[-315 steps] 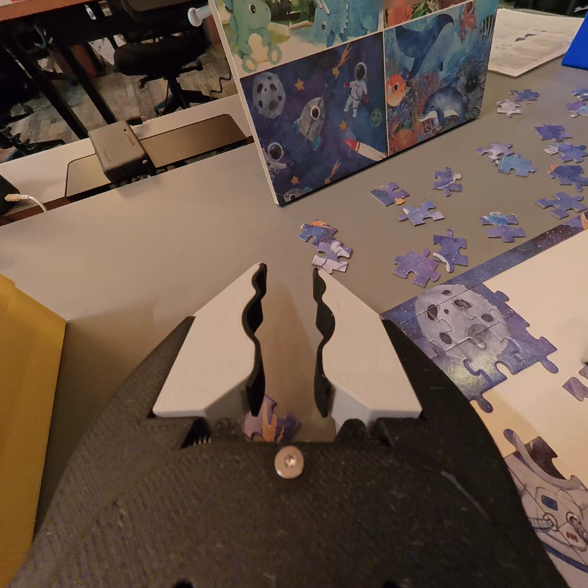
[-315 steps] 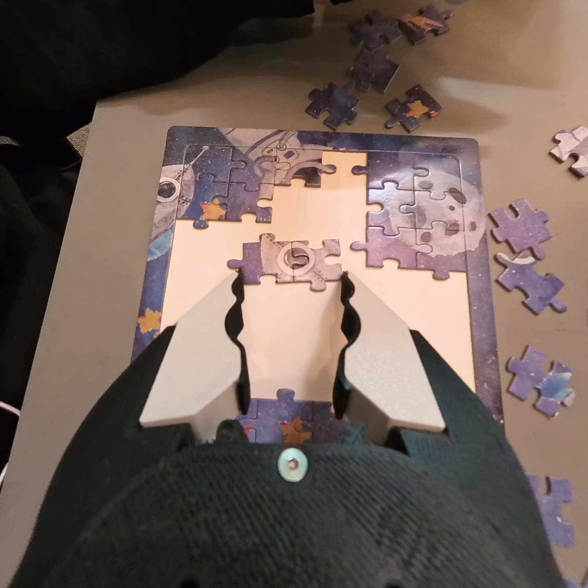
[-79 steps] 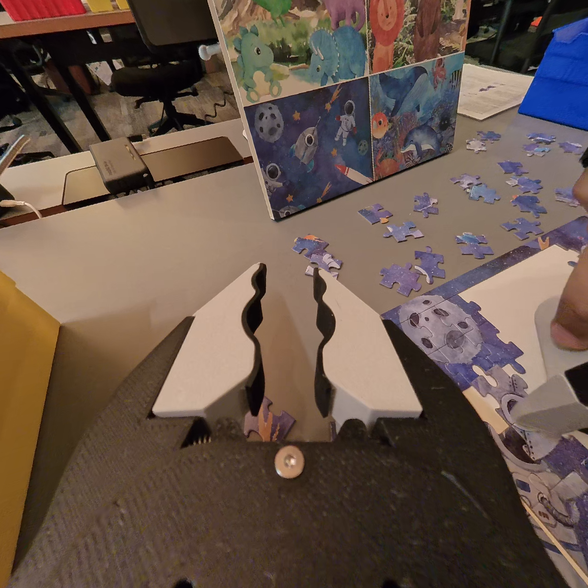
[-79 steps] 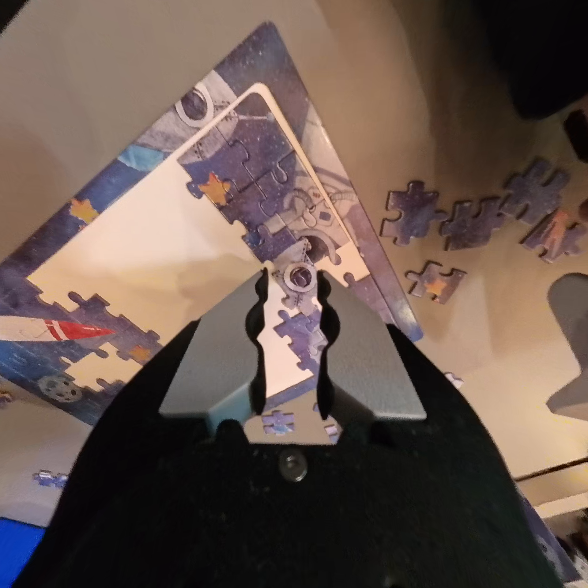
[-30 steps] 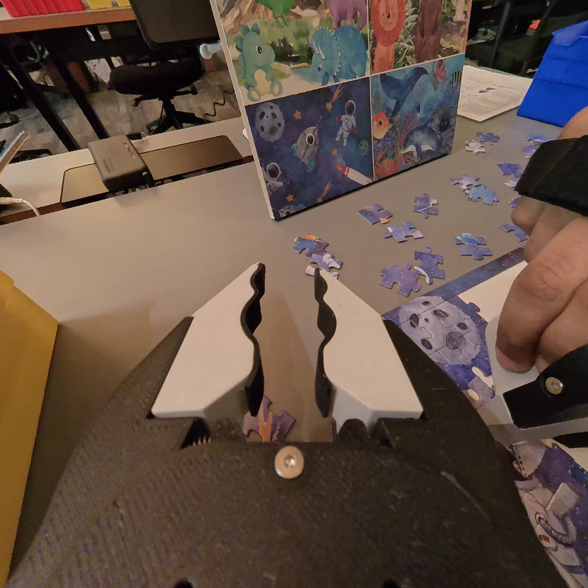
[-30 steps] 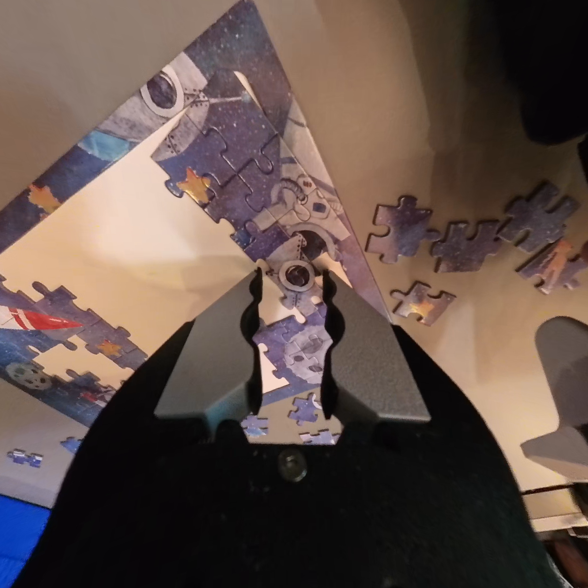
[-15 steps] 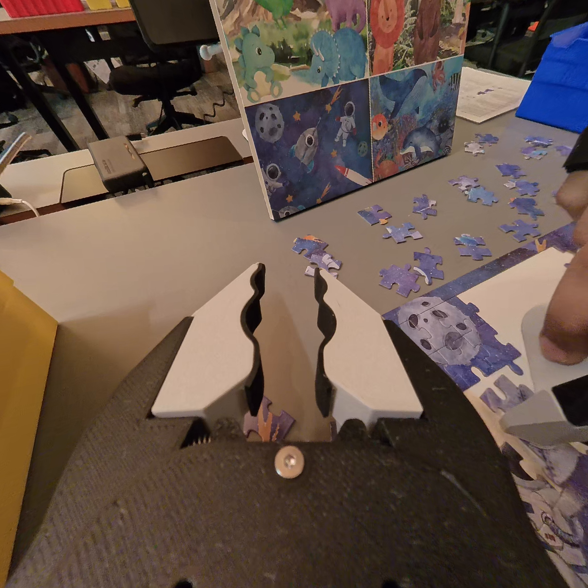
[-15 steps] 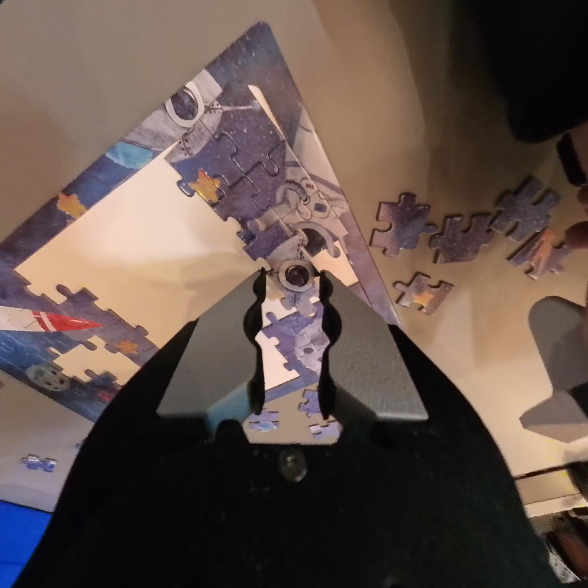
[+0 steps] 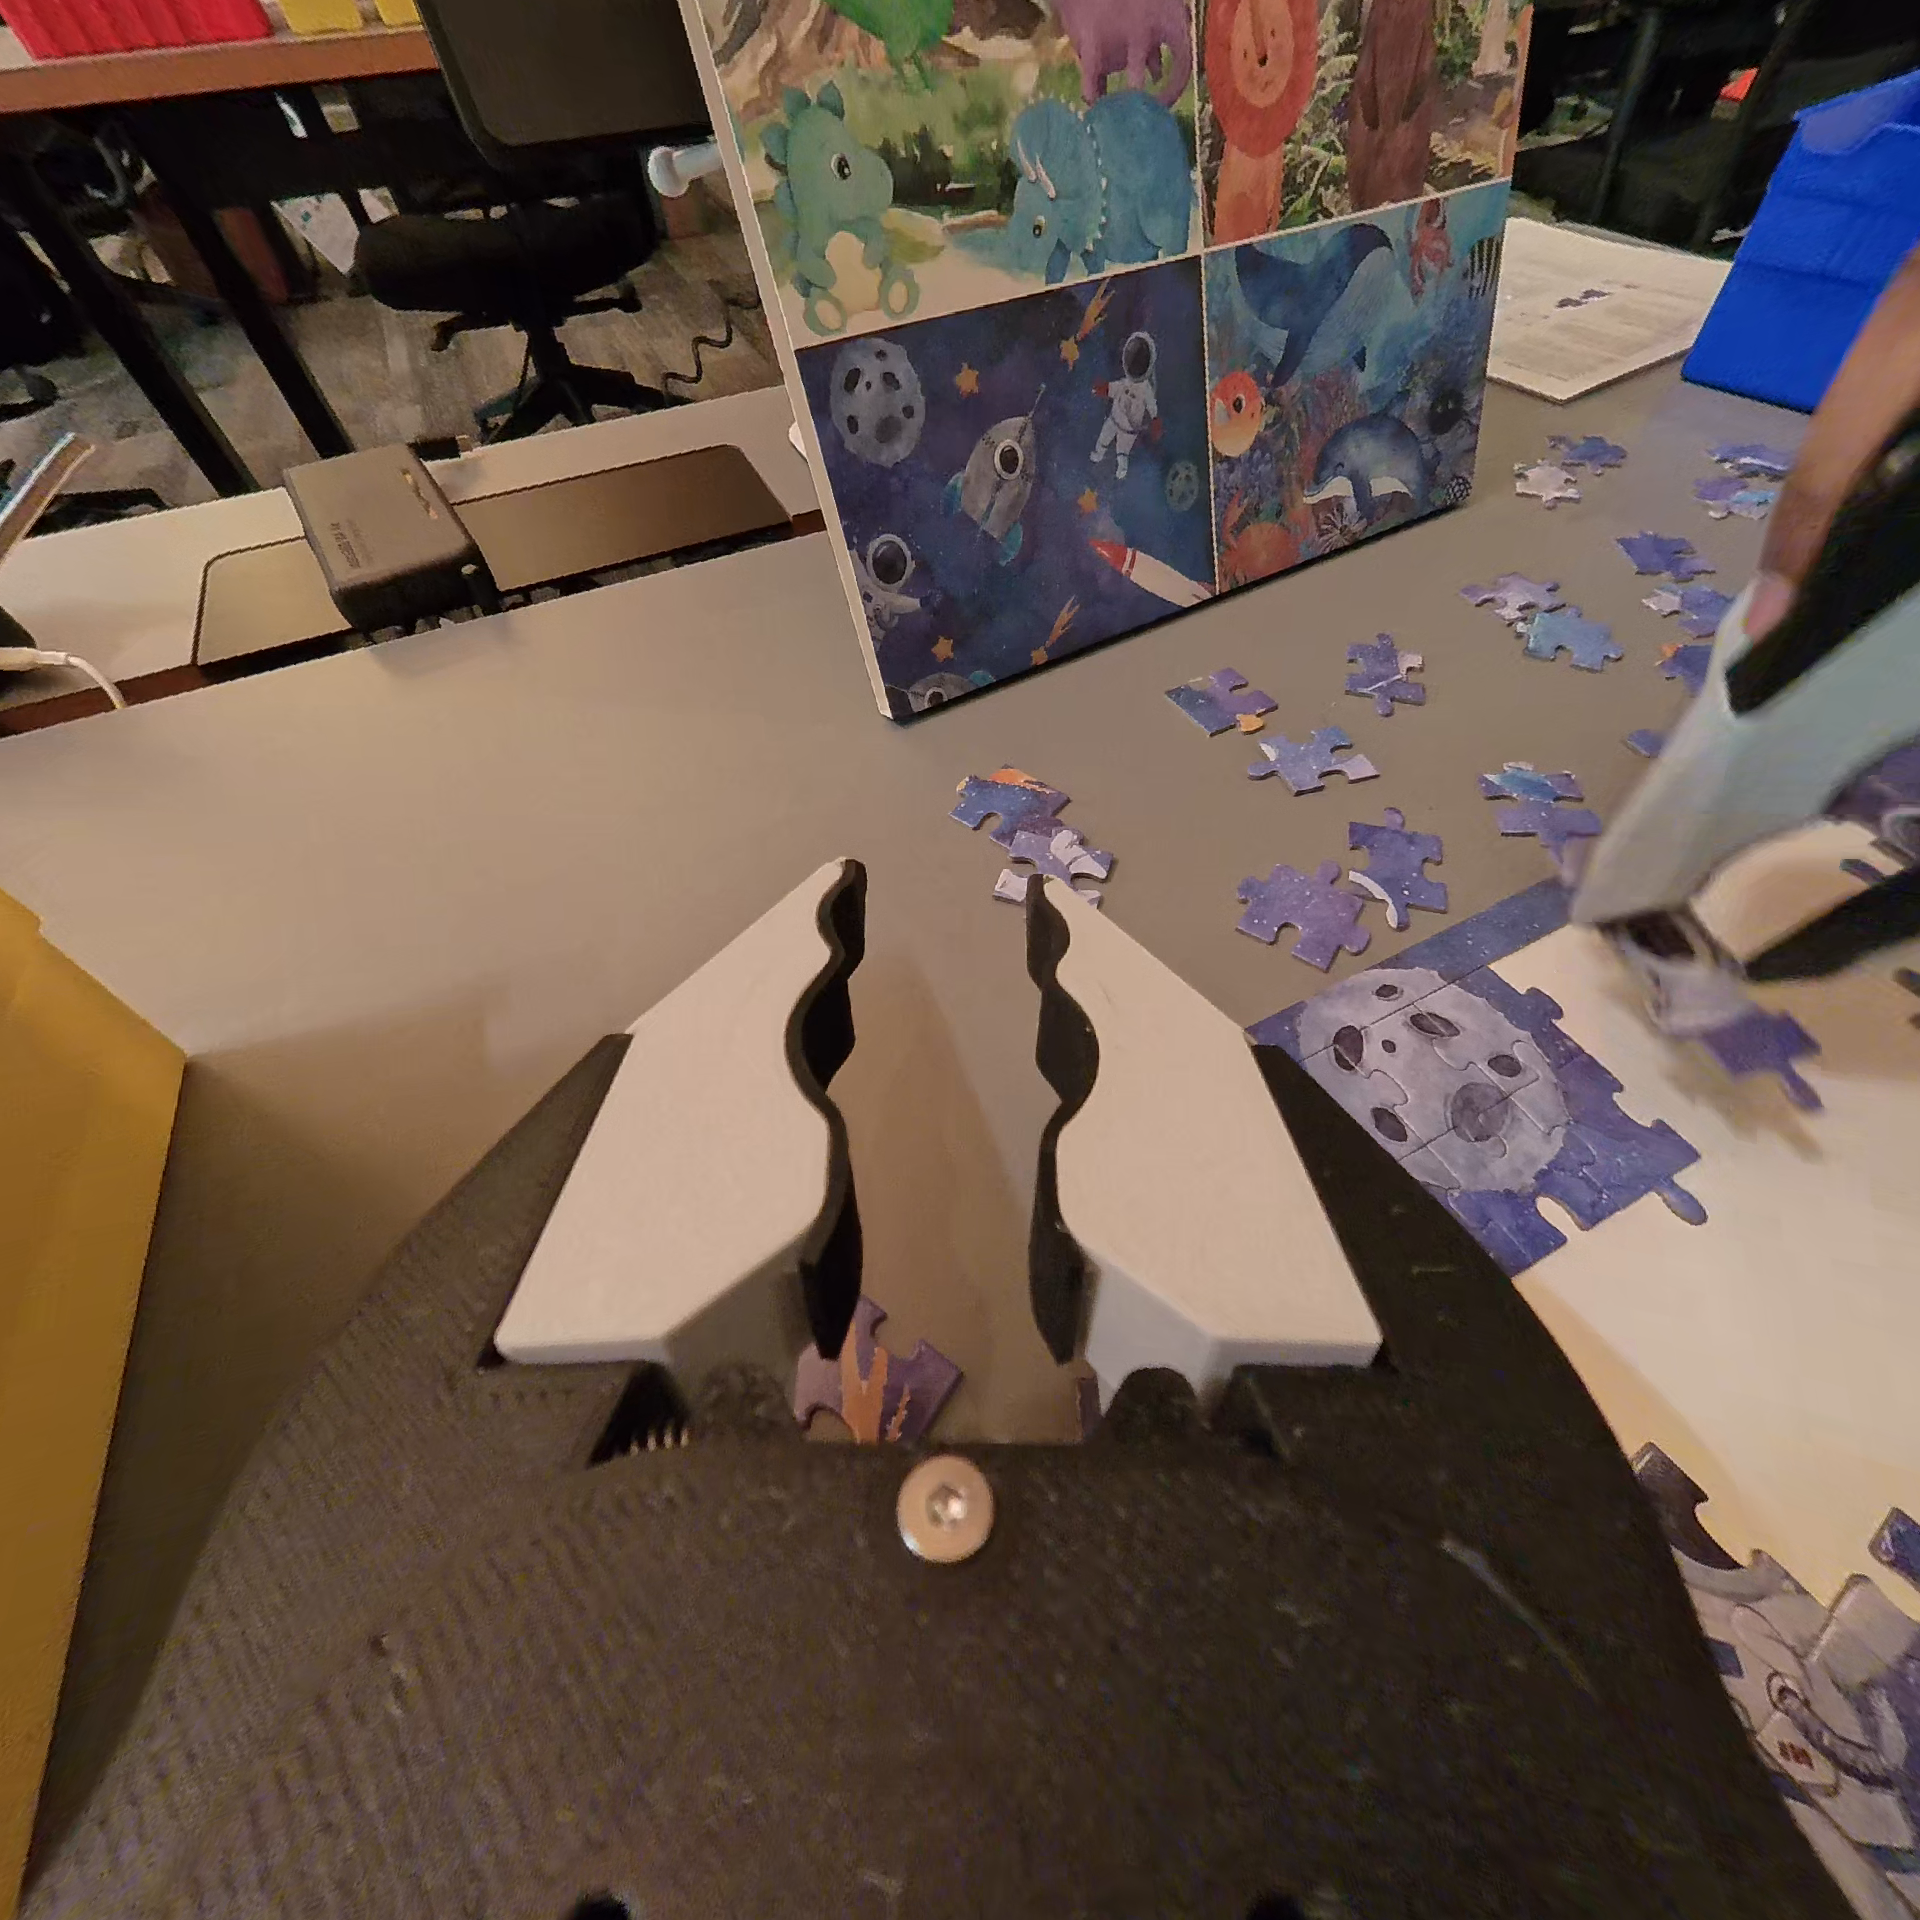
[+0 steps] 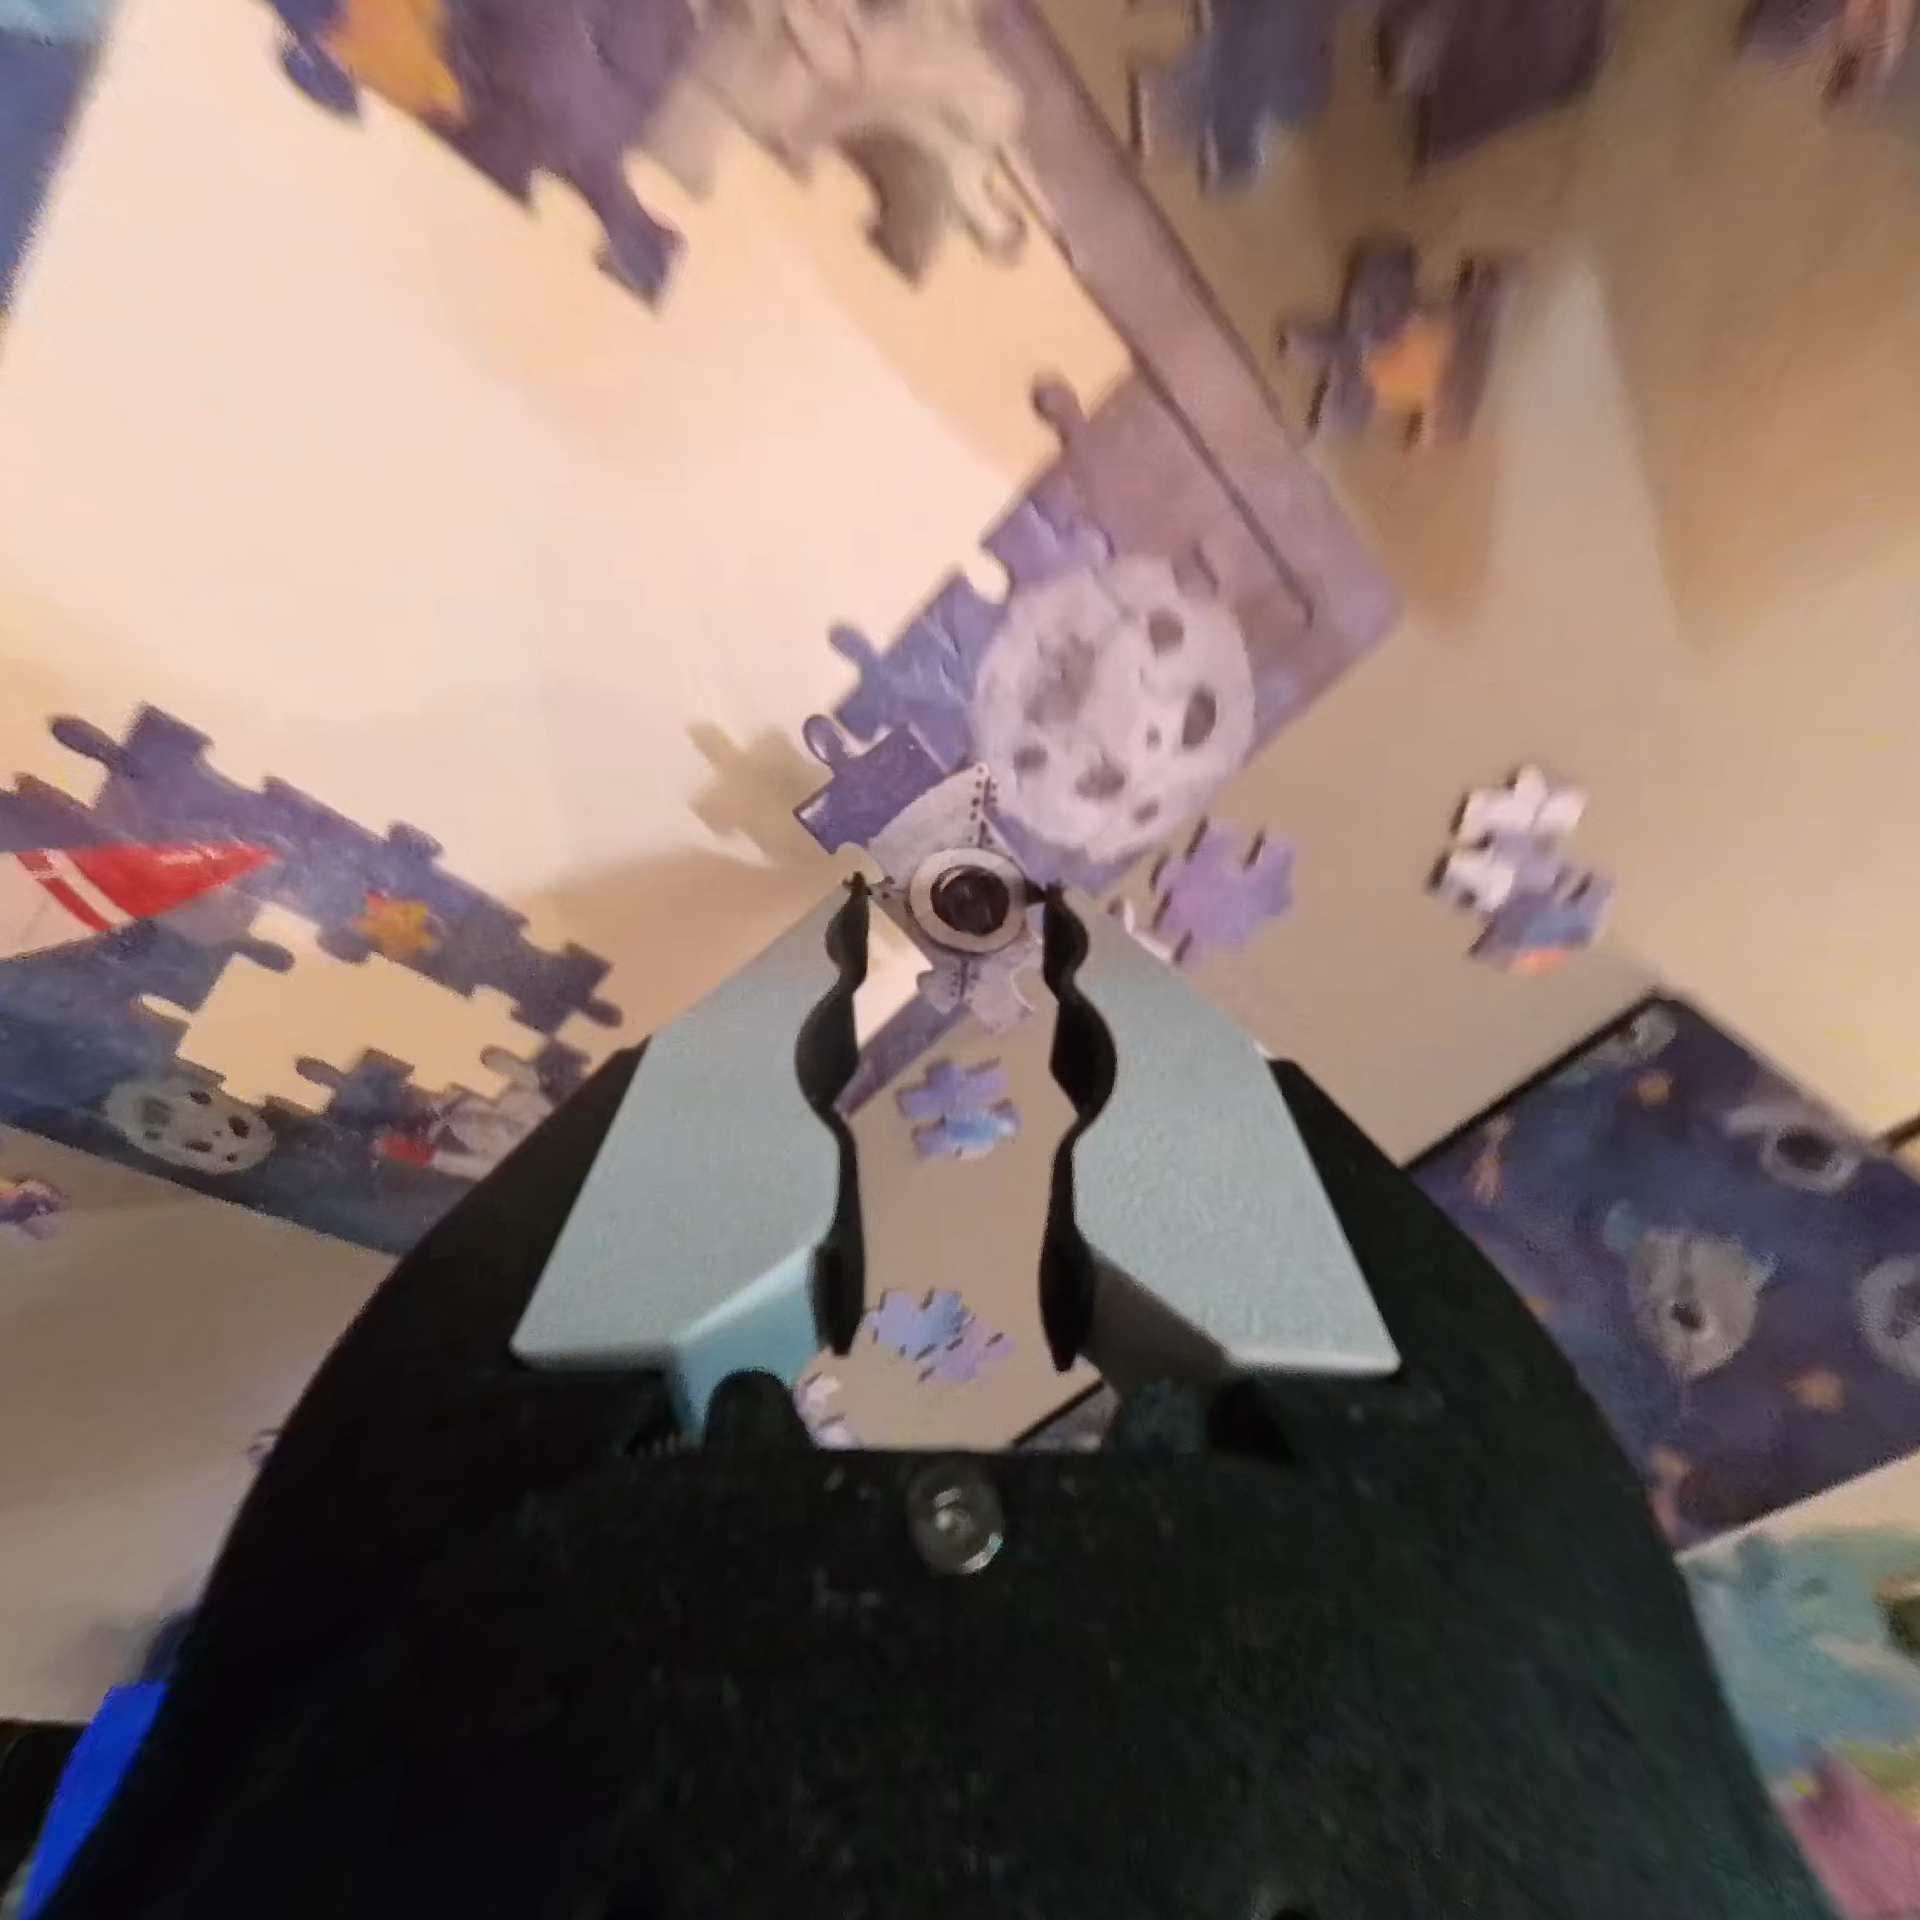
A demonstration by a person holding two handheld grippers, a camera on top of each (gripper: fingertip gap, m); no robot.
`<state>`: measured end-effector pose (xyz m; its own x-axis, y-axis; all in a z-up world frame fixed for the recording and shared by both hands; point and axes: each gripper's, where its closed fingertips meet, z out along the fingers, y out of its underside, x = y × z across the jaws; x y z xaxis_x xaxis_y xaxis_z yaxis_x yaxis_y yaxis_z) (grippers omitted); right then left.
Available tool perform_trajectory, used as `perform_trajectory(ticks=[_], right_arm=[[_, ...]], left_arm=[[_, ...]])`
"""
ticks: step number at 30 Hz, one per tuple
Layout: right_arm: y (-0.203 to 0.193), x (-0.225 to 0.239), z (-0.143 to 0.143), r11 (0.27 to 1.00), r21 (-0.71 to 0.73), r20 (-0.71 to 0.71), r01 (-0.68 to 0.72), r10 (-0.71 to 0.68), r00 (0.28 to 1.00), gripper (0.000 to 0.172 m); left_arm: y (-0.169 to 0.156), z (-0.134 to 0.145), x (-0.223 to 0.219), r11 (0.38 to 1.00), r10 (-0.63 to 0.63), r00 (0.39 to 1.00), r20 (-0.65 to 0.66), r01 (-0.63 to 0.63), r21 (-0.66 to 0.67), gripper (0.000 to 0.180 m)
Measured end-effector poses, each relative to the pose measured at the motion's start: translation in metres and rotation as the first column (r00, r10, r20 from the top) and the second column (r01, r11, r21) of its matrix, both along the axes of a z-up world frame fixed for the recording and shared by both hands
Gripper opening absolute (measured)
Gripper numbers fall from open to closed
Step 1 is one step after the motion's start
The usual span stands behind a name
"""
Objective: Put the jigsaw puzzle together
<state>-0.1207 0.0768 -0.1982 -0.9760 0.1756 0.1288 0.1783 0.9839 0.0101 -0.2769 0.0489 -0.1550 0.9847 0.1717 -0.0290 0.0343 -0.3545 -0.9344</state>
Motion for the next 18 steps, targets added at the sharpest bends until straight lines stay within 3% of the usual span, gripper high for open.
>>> perform_trajectory(ticks=[5,11,14,18], right_arm=[[0.045,0.002,-0.010,0.993,0.024,0.005,0.114,-0.114,0.993,0.032],[0.058,0.001,-0.024,0.988,0.025,0.022,0.156,-0.156,0.987,0.032],[0.028,0.003,-0.014,0.985,-0.066,-0.005,0.162,-0.163,0.987,0.040],[-0.058,0.020,0.001,0.958,-0.277,-0.027,0.070,-0.080,0.996,0.042]], left_arm=[[0.000,-0.002,-0.001,1.000,0.004,1.000,-0.001,-0.004,-0.007,0.029],[0.000,-0.004,-0.002,1.000,0.010,1.000,-0.002,-0.010,-0.013,0.029],[0.000,-0.003,-0.002,1.000,0.008,1.000,-0.001,-0.008,-0.011,0.029],[0.001,-0.003,0.000,1.000,0.002,1.000,-0.002,-0.002,-0.011,0.029]])
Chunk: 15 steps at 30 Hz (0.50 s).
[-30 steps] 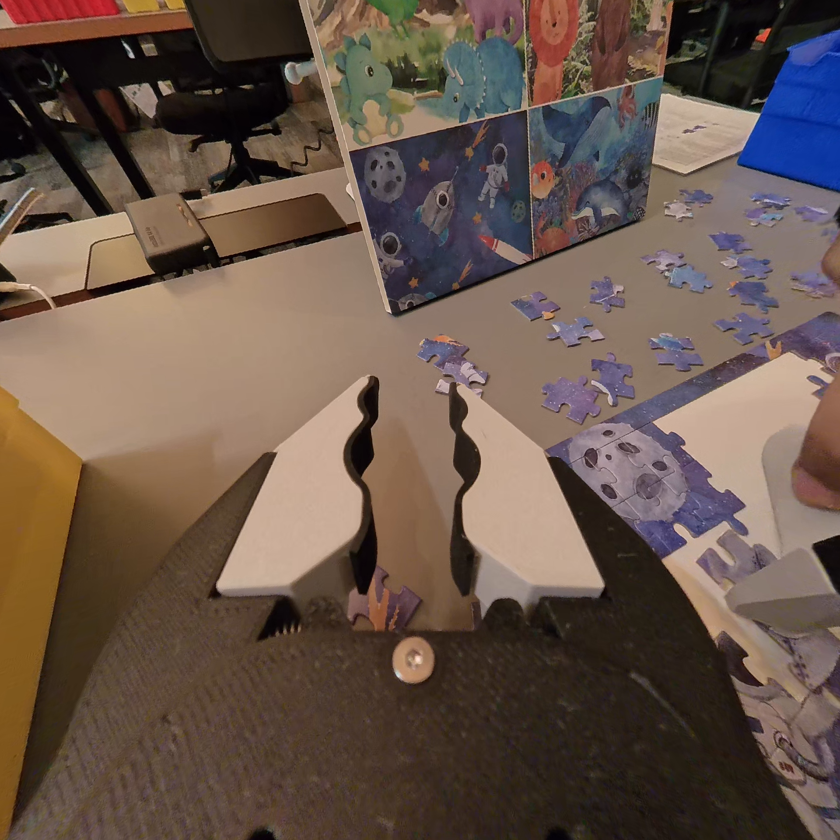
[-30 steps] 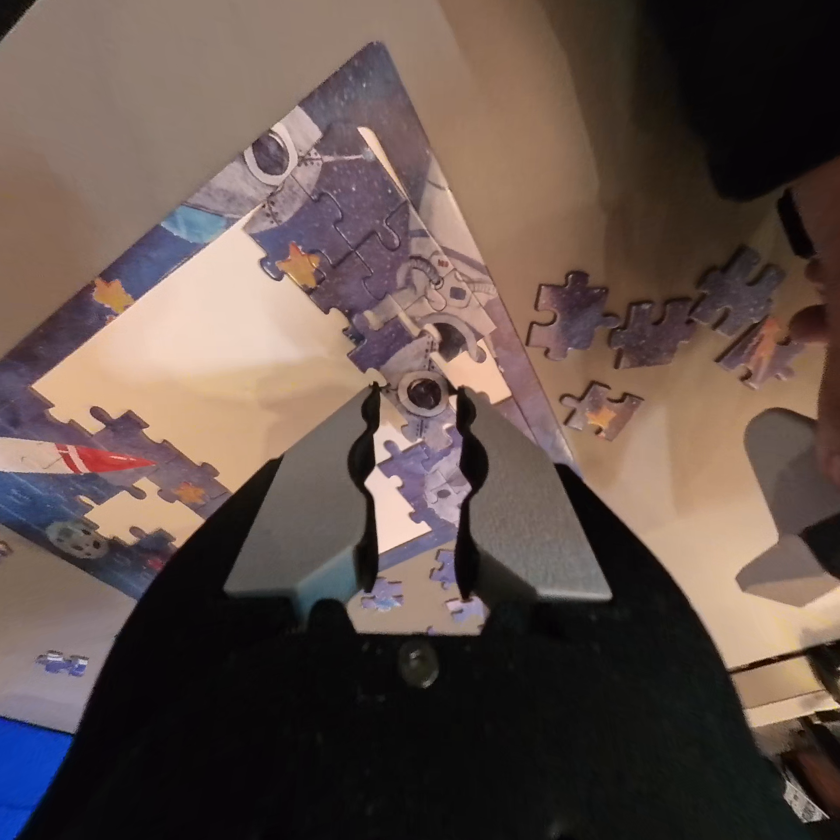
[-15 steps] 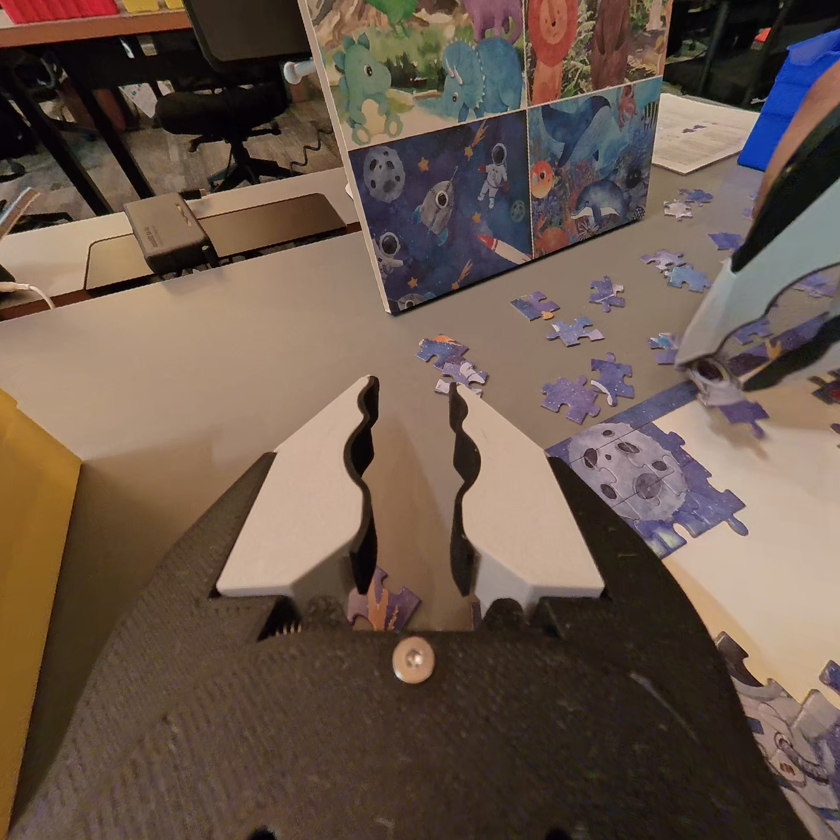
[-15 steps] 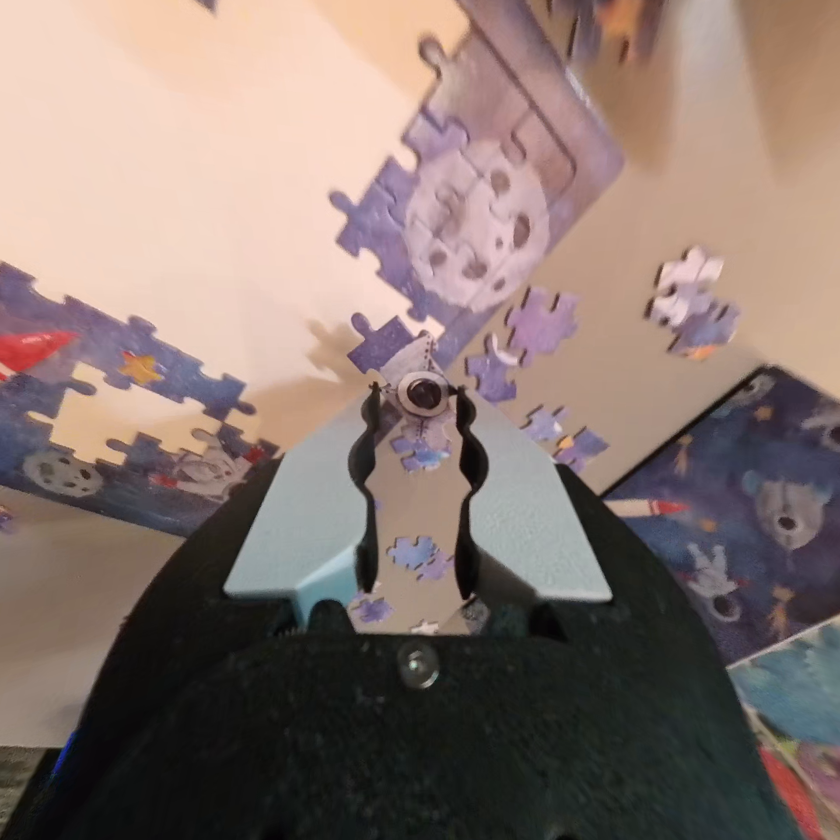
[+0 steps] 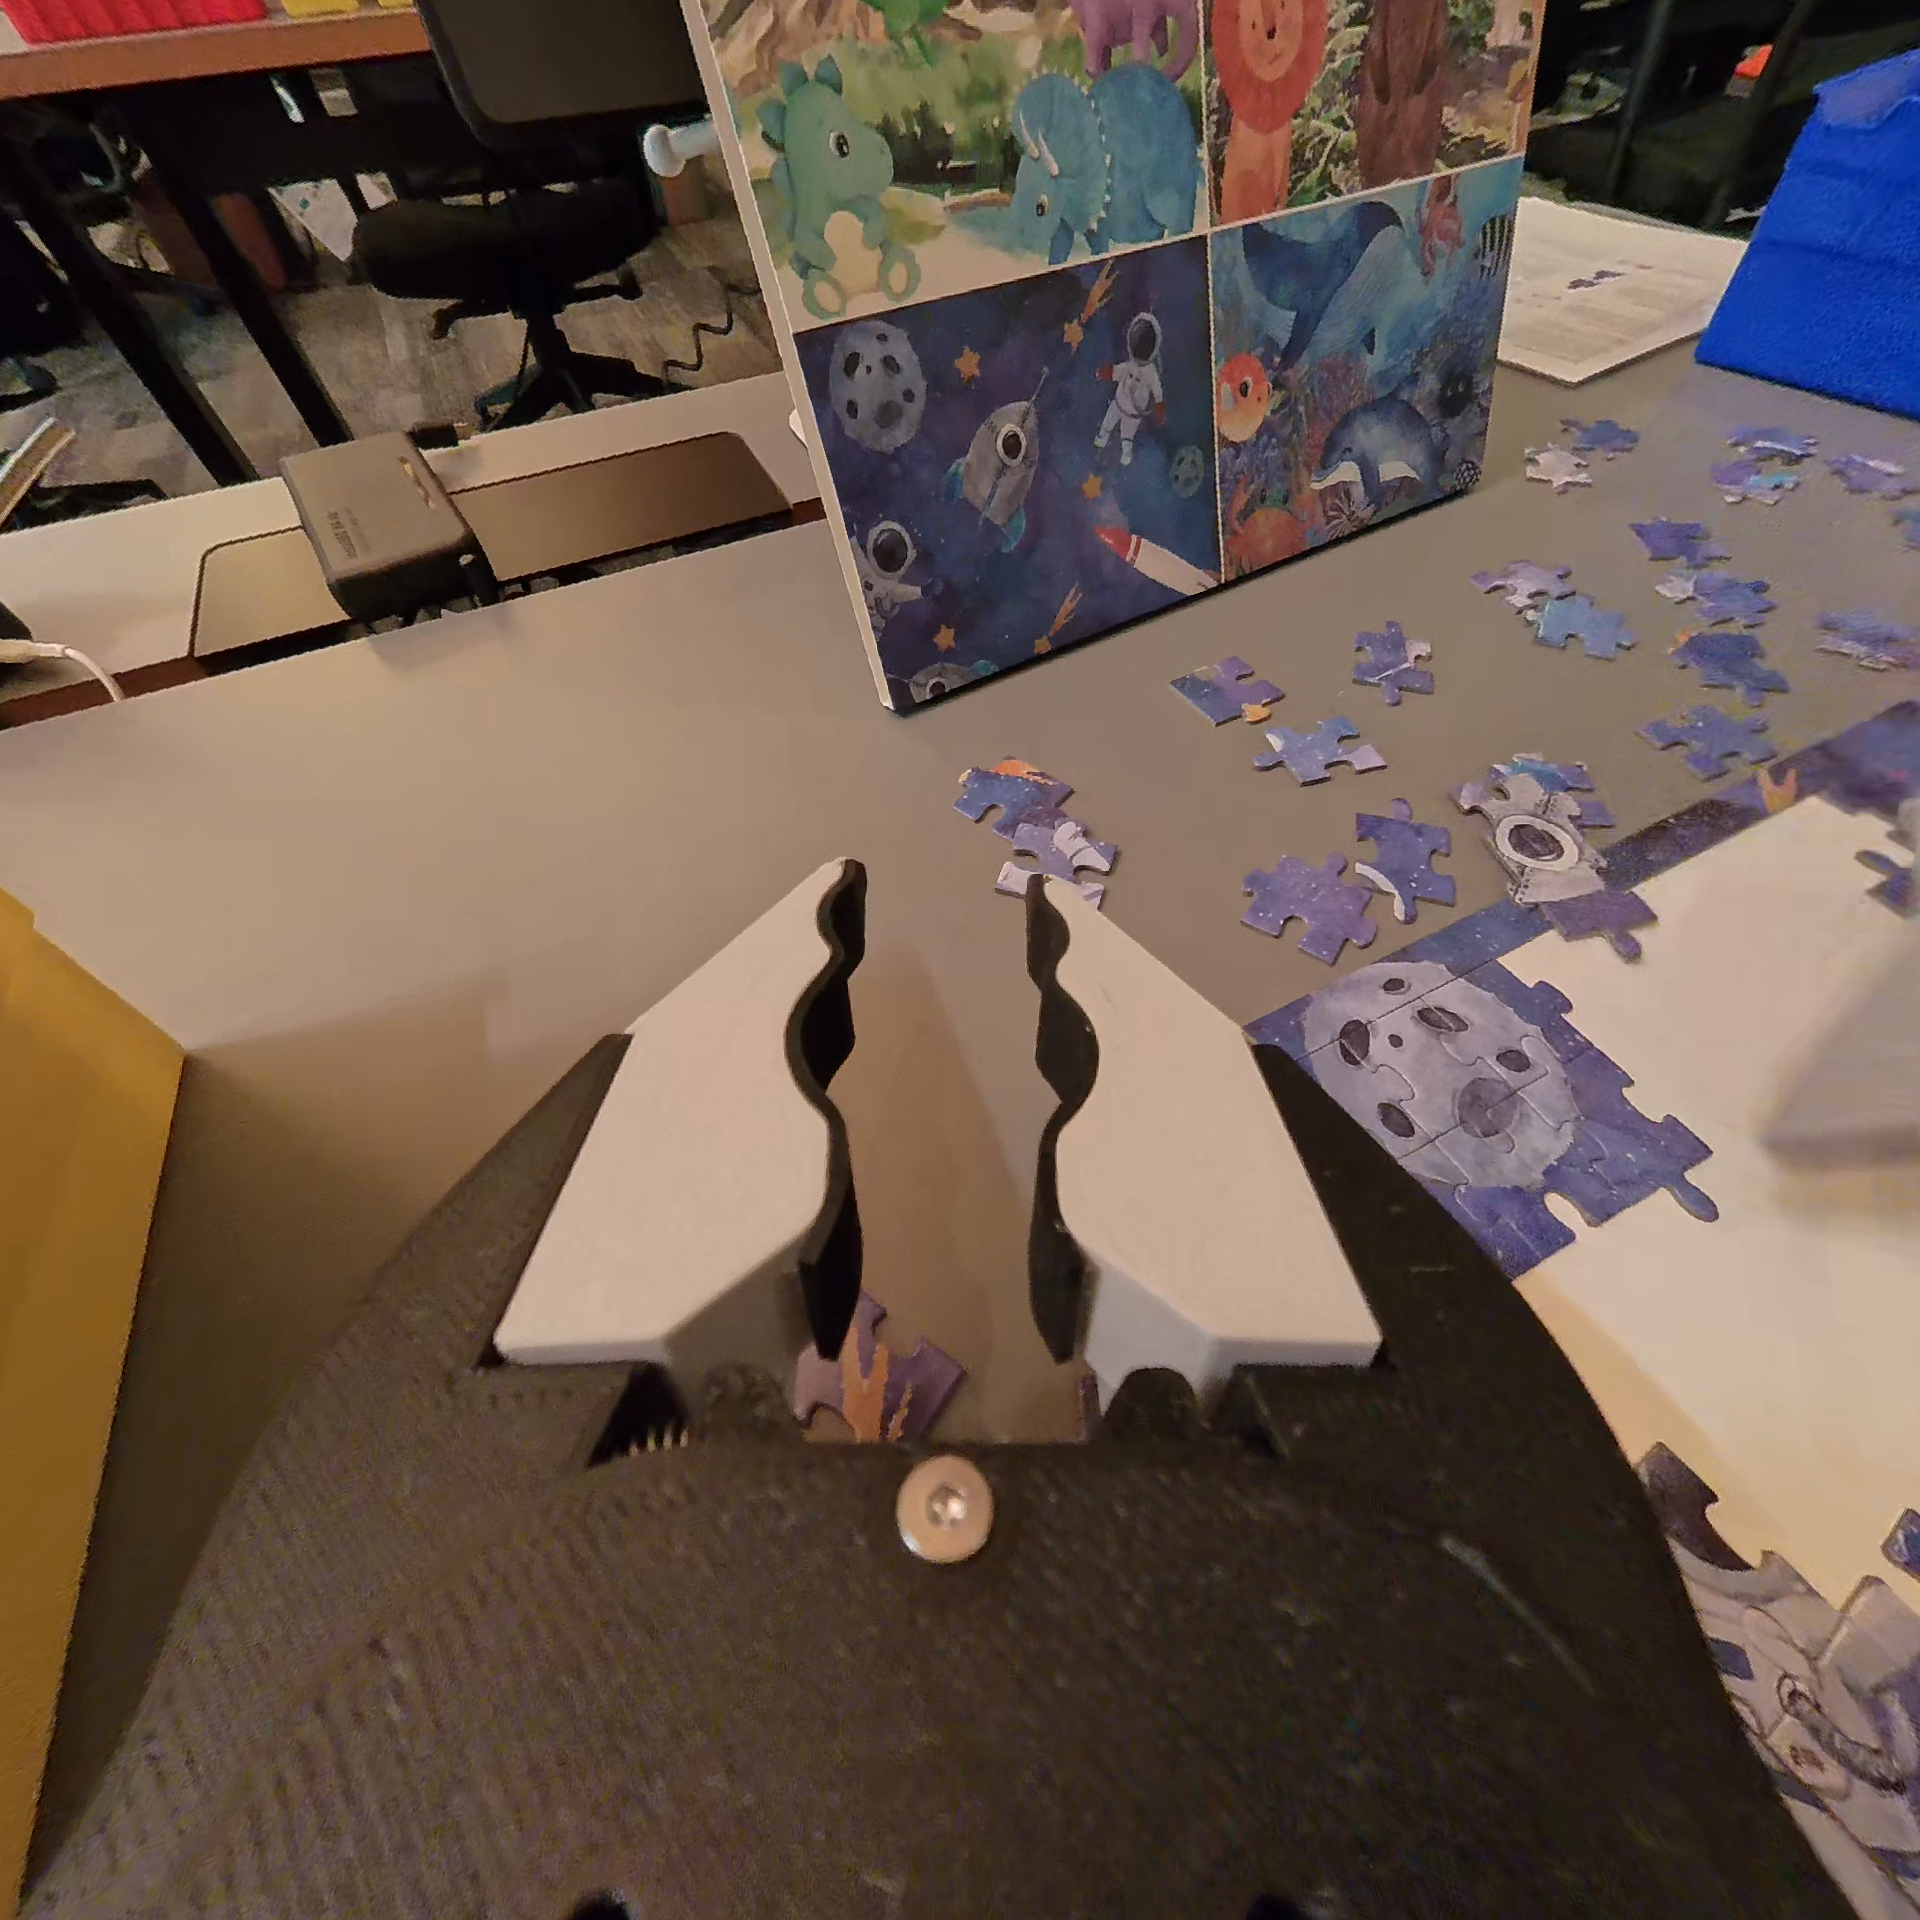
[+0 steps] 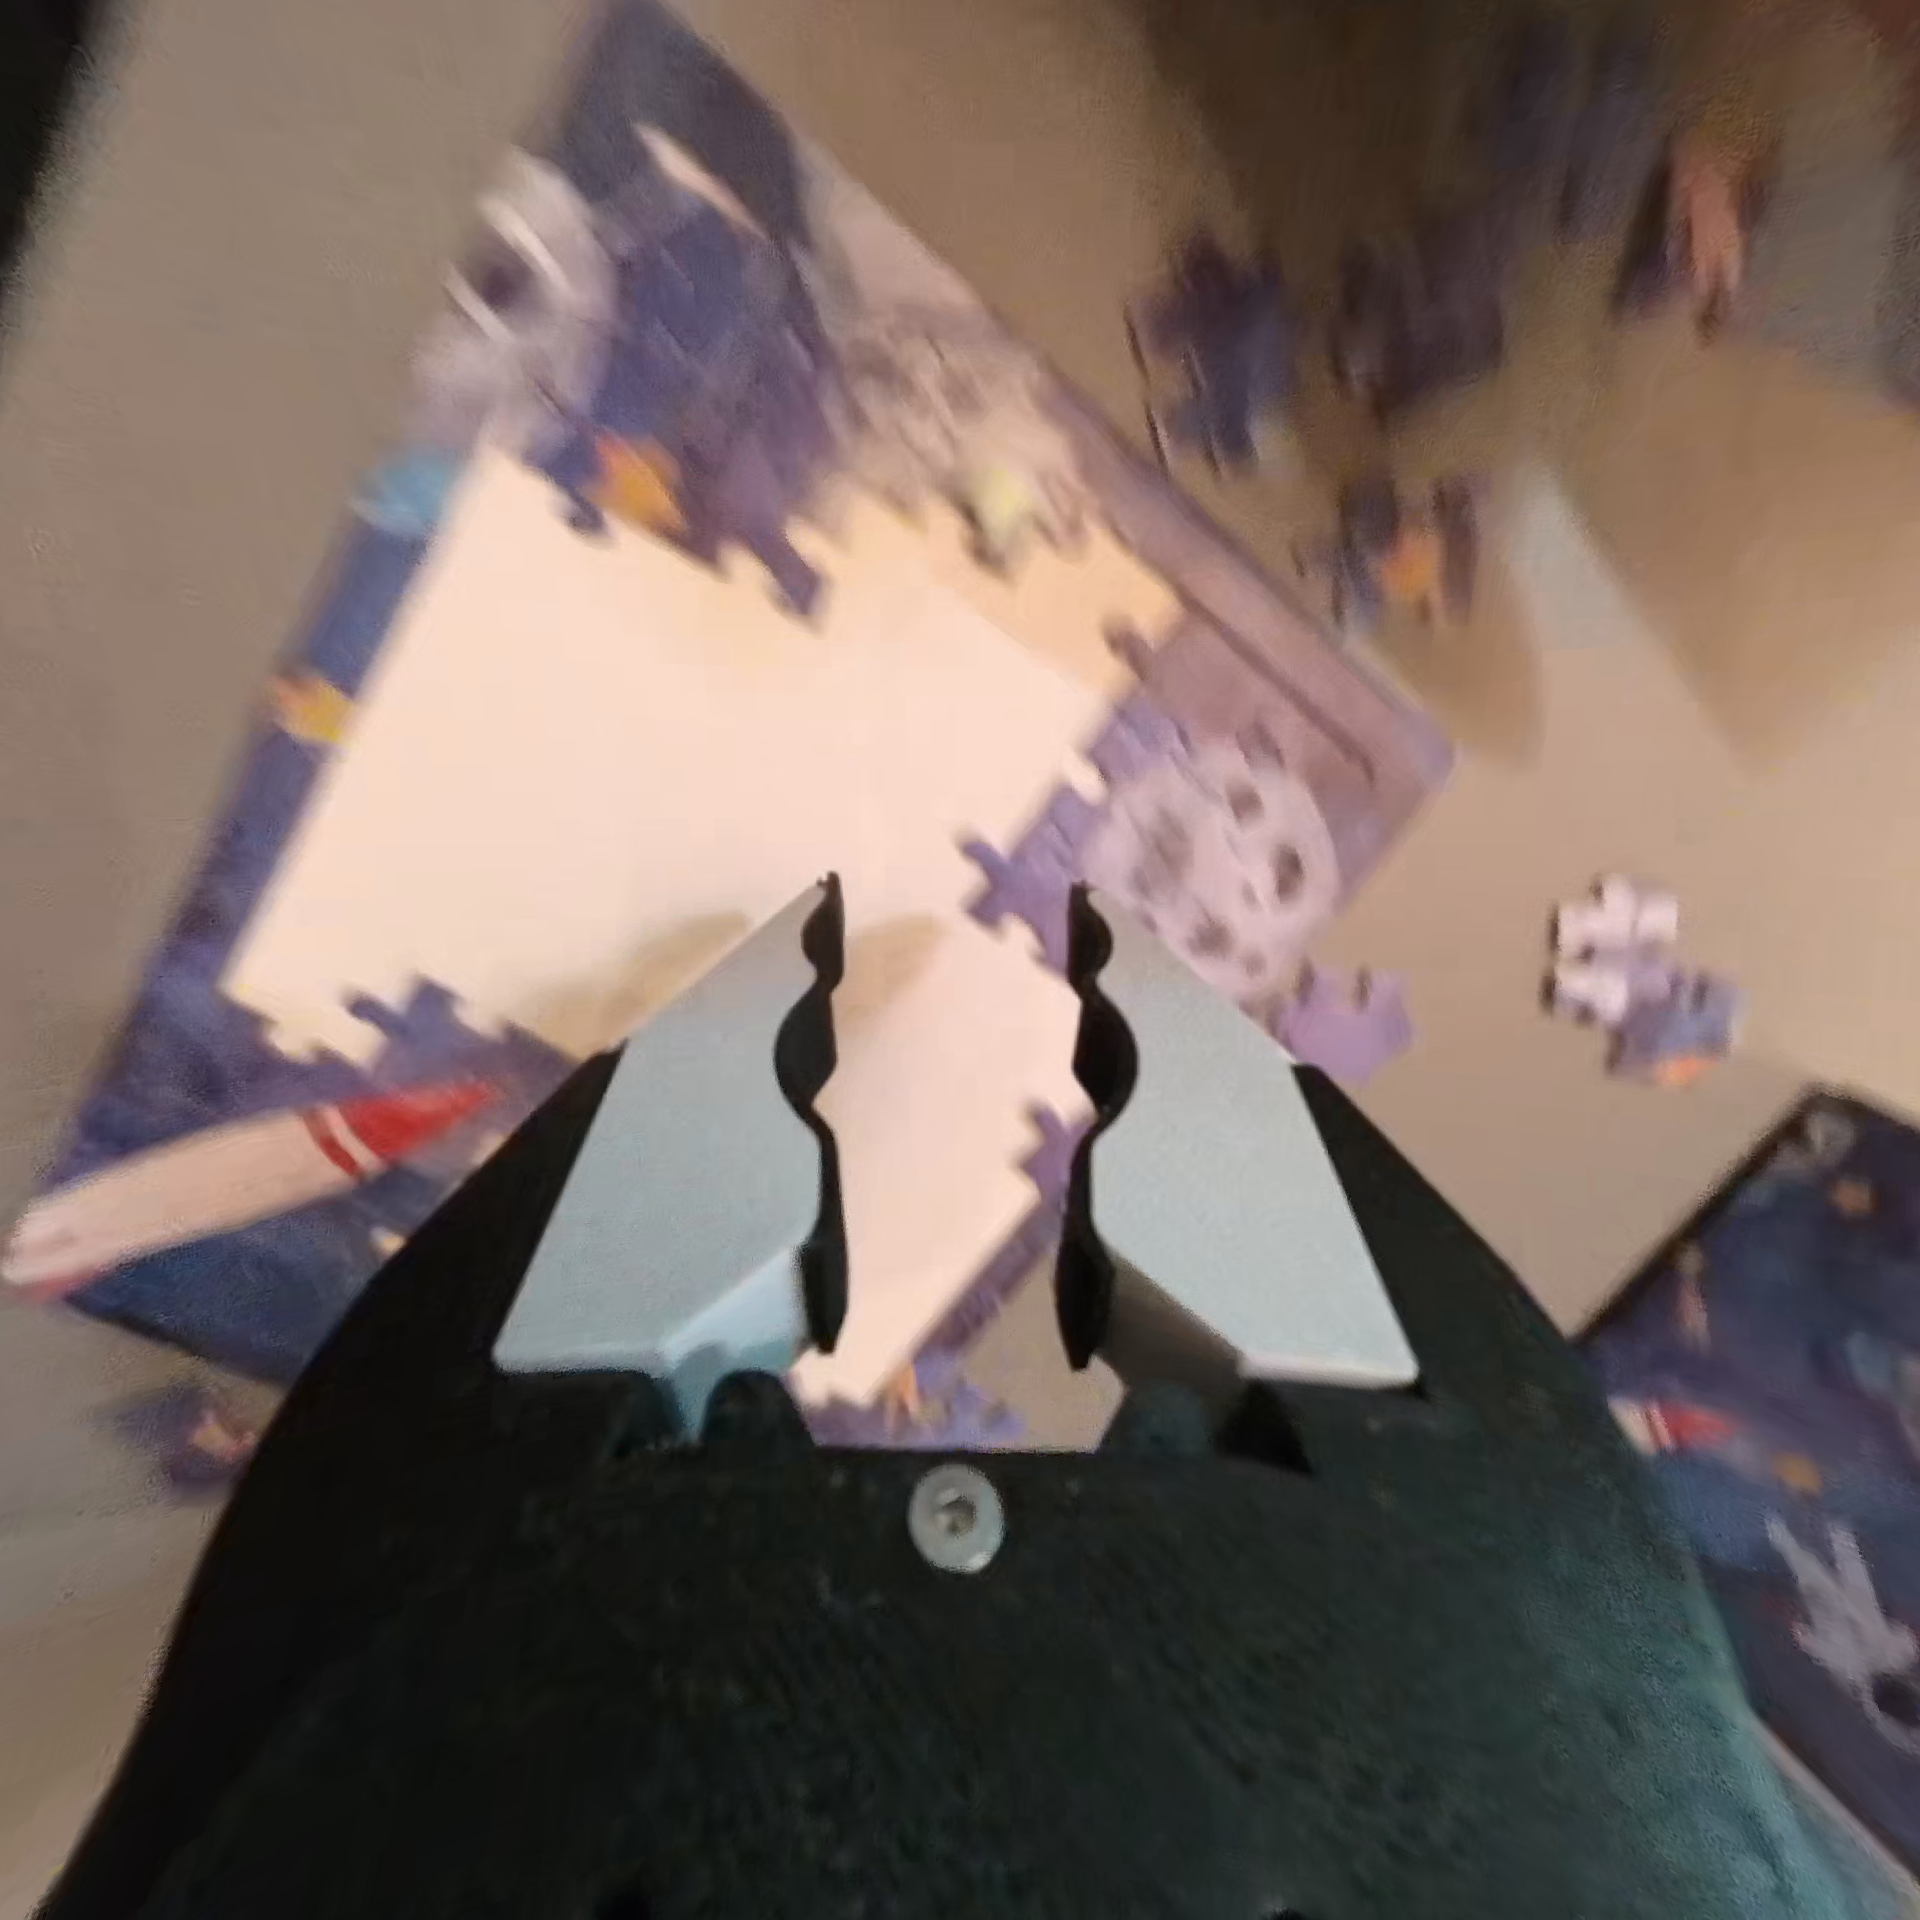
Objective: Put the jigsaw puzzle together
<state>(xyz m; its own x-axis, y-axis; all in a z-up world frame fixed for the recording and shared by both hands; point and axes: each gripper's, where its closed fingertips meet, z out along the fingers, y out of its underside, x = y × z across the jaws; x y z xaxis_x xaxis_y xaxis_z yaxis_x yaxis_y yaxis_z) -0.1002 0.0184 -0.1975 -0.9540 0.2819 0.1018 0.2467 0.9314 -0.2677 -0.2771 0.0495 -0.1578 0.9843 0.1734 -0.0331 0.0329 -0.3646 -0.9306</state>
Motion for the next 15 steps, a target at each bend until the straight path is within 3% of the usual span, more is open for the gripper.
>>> perform_trajectory(ticks=[6,11,15], right_arm=[[-0.060,0.014,-0.018,0.989,-0.041,-0.045,-0.140,0.138,0.989,0.049],[-0.054,0.009,-0.028,0.993,-0.045,0.035,-0.105,0.107,0.994,0.056],[-0.055,0.011,-0.031,0.994,-0.067,0.049,-0.083,0.086,0.995,0.049]], left_arm=[[0.000,0.000,0.000,1.000,0.000,1.000,0.003,0.000,0.004,0.029],[-0.001,0.001,-0.001,1.000,0.005,1.000,0.005,-0.005,0.008,0.029],[-0.001,0.004,0.000,1.000,-0.001,1.000,0.014,0.001,0.022,0.029]])
